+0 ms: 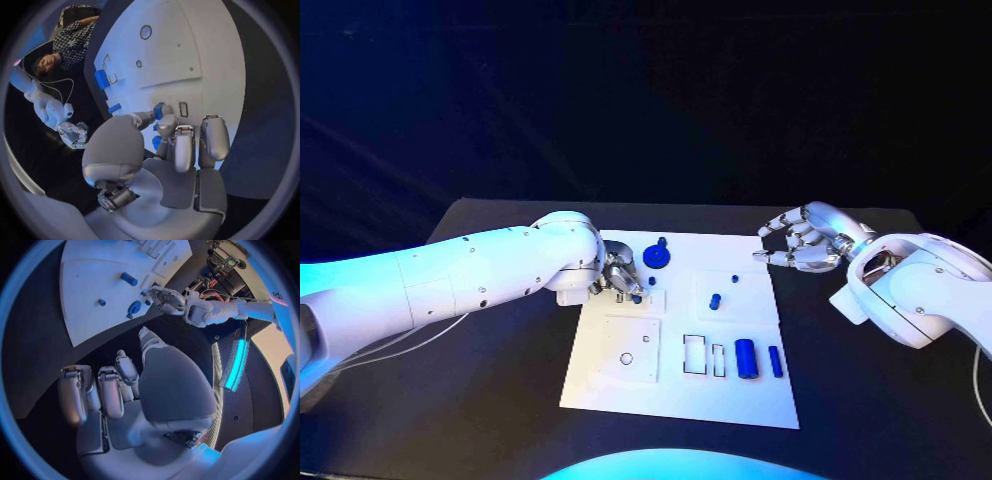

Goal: Assemble the parts on the task board

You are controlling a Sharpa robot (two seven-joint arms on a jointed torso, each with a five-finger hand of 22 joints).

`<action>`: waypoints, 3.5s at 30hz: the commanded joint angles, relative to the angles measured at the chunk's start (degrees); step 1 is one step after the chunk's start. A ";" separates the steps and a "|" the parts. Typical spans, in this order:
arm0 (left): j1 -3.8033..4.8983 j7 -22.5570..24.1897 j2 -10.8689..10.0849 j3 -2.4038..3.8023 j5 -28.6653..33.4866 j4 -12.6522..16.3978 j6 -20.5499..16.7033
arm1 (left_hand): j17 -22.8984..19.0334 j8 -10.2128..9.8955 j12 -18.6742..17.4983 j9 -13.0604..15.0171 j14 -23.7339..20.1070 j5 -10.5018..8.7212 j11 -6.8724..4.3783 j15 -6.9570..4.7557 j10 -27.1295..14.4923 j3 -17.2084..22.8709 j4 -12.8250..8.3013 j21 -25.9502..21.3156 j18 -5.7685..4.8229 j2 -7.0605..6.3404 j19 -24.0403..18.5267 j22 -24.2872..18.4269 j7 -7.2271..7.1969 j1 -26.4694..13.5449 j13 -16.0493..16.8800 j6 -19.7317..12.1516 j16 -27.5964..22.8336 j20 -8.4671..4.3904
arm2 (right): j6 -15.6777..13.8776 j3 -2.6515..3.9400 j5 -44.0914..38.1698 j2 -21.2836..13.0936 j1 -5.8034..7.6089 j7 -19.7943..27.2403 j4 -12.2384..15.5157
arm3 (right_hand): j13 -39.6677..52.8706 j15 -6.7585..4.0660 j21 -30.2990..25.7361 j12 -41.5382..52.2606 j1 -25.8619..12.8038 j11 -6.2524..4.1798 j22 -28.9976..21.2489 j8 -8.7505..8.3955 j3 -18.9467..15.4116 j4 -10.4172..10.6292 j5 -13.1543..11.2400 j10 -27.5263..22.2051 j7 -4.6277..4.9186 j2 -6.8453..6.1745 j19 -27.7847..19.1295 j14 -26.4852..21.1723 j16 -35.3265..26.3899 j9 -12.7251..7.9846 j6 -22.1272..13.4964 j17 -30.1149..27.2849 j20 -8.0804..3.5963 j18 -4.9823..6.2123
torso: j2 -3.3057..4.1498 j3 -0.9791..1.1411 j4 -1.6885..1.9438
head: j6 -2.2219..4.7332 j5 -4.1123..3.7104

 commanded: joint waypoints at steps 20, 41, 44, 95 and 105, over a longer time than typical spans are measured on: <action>-0.07 -0.10 0.27 -0.04 0.28 -0.40 1.53 | 11.91 -2.11 0.41 -0.03 5.00 0.01 0.29 0.55 -0.20 -3.06 -2.41 -0.56 -0.56 -4.76 -0.22 0.10 0.01 -7.66 0.64 1.78 -0.35 0.47 | 1.16 0.01 -0.76 -0.01 -0.08 0.36 -0.07 | -0.12 -0.06 -0.35 -0.10 -0.46 -0.19 13.21 0.29 -0.96 0.05 -0.30 -0.40 0.11 0.06 3.38 5.08 -0.31 -0.20 0.37 11.90 0.14 0.78 | 0.02 0.01 0.02 | -0.20 -0.08; -0.08 -0.13 -0.48 0.21 -0.16 0.36 1.47 | 12.03 -2.78 0.82 0.80 5.04 0.03 0.07 0.36 0.01 -11.83 2.36 -0.60 -0.60 -5.48 0.03 0.42 -0.26 -7.65 1.02 2.52 -0.32 0.34 | 0.99 0.01 -0.76 -0.09 -0.13 0.54 -0.15 | -0.18 -0.05 -0.46 -0.11 -0.72 -0.17 13.17 0.28 -1.26 0.11 -0.60 -0.44 0.13 0.06 3.33 5.06 -0.34 -0.26 0.28 11.83 0.14 0.80 | -0.06 -0.02 -0.03 | -0.08 0.01; -0.02 -0.13 -1.19 0.89 0.24 1.31 1.44 | 11.96 -2.77 0.75 0.82 5.02 0.05 0.06 0.35 -0.05 -11.91 2.33 -0.72 -0.54 -5.46 -0.17 0.13 -0.28 -7.58 0.89 2.54 -0.35 0.34 | 0.98 0.01 -0.76 -0.10 -0.15 0.56 -0.25 | -0.18 -0.05 -0.46 -0.11 -0.72 -0.17 13.17 0.28 -1.26 0.11 -0.60 -0.44 0.13 0.06 3.33 5.06 -0.34 -0.26 0.28 11.83 0.14 0.80 | -0.07 -0.02 0.01 | 0.14 -0.10; 6.40 0.59 9.44 0.36 1.10 -21.79 5.40 | 7.02 -11.30 -2.93 -3.64 3.10 0.14 3.66 3.49 -7.90 -17.76 2.55 -4.18 0.69 -3.07 -4.61 -5.78 3.73 -0.60 -6.73 -3.64 -2.79 2.80 | 0.07 0.01 -0.73 0.29 -0.17 1.16 -1.05 | -0.37 -0.04 -0.92 -0.21 -0.76 -0.17 13.01 0.35 -1.46 0.04 -0.46 -0.59 0.12 0.36 3.09 4.97 -0.51 -0.33 0.27 11.50 0.14 0.91 | 0.04 -0.02 0.00 | 0.58 0.16; 5.91 0.40 9.82 0.20 1.92 -22.70 8.24 | 7.23 -11.38 -2.90 -3.78 3.17 0.14 3.67 3.51 -7.93 -17.92 2.54 -4.14 0.67 -3.05 -4.55 -5.67 3.73 -0.76 -6.72 -3.55 -2.68 2.84 | 0.02 0.01 -0.71 0.33 -0.17 1.23 -1.05 | -0.47 -0.04 -1.04 -0.29 -0.76 -0.17 12.97 0.35 -1.46 0.04 -0.44 -0.69 0.12 0.37 3.03 4.92 -0.58 -0.34 0.27 11.34 0.14 0.94 | -0.03 0.00 0.02 | 0.48 0.20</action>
